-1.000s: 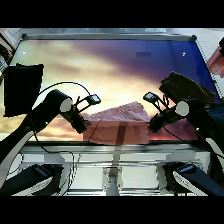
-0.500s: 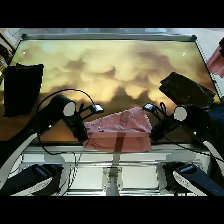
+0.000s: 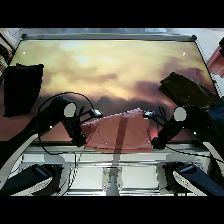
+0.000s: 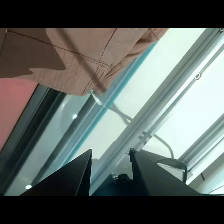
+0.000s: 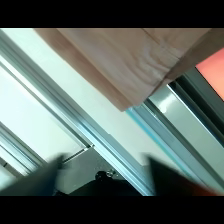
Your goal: Fold the clothes and pants, and hang the long-sleeved shirts on hangers.
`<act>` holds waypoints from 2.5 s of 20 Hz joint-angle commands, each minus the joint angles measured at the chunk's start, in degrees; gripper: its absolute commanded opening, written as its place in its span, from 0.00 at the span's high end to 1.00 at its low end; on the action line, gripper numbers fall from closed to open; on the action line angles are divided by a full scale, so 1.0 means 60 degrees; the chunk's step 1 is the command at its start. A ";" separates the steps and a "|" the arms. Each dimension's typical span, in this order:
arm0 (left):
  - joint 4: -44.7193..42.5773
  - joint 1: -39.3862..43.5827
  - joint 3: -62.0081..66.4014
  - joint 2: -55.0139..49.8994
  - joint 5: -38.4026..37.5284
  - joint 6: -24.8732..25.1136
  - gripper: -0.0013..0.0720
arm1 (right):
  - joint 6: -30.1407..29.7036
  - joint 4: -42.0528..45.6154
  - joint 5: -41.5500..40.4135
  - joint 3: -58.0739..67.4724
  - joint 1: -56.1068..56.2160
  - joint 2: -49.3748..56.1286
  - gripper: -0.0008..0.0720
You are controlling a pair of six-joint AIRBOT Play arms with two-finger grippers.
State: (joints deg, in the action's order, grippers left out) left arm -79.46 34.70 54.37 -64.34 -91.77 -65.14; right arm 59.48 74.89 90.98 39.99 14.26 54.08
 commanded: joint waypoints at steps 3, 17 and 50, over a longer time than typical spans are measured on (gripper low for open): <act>-0.1169 -0.0765 -0.0011 0.0004 0.0776 -0.1738 0.19 | -0.0532 -0.0448 -0.1290 0.0135 -0.0459 -0.0120 0.03; -0.2014 -0.3847 -0.0324 0.0004 0.2197 -0.3435 0.04 | -0.1934 -0.4204 -0.3085 0.0051 -0.4313 0.4135 0.05; -0.2011 -0.3898 -0.1195 0.0004 0.2510 -0.3504 0.04 | 0.2124 -0.0455 -0.4932 0.7646 -0.1778 0.5002 0.98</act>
State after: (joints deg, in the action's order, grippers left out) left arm -91.53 11.33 47.22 -64.34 -76.73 -86.19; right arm 66.35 63.92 63.33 74.22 7.33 84.01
